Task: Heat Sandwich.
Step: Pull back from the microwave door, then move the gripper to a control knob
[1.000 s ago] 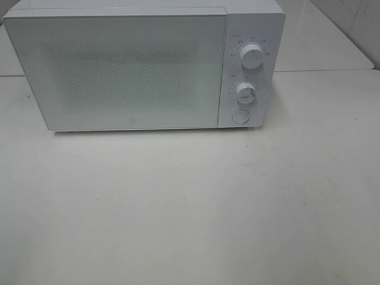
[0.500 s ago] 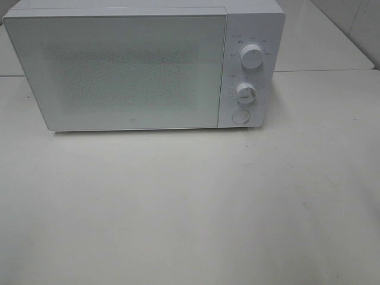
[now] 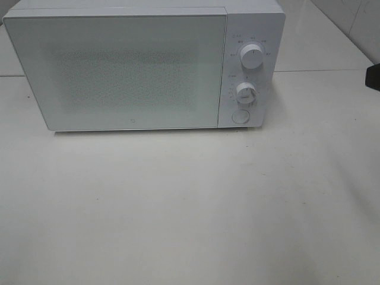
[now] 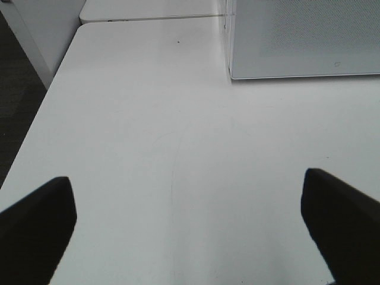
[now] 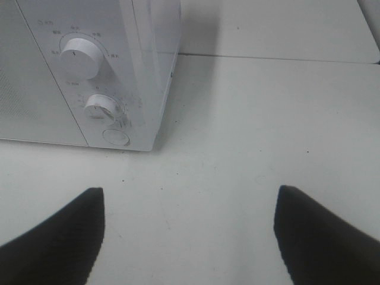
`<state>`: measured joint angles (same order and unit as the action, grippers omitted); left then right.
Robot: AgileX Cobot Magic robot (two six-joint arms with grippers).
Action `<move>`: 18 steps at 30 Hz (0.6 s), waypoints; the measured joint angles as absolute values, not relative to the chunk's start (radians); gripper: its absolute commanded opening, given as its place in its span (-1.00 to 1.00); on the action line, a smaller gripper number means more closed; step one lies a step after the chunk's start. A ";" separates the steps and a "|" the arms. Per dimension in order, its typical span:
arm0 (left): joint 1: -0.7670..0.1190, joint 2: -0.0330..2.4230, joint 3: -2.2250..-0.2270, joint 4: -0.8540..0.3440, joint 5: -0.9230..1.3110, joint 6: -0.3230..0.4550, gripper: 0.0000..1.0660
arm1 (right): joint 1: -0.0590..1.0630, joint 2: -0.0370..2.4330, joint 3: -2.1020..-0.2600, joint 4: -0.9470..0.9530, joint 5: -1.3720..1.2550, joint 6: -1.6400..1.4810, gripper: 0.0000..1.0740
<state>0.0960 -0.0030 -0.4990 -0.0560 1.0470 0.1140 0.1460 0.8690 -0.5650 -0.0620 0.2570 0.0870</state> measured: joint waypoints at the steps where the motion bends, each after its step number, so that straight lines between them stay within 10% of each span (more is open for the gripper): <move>1: 0.096 -0.003 -0.499 -0.056 1.047 0.114 0.84 | 0.146 0.882 -0.565 -0.062 0.249 0.088 0.42; 18: 0.096 -0.003 -0.499 -0.056 1.047 0.114 0.84 | 0.146 1.171 -0.542 -0.062 -0.089 0.108 0.42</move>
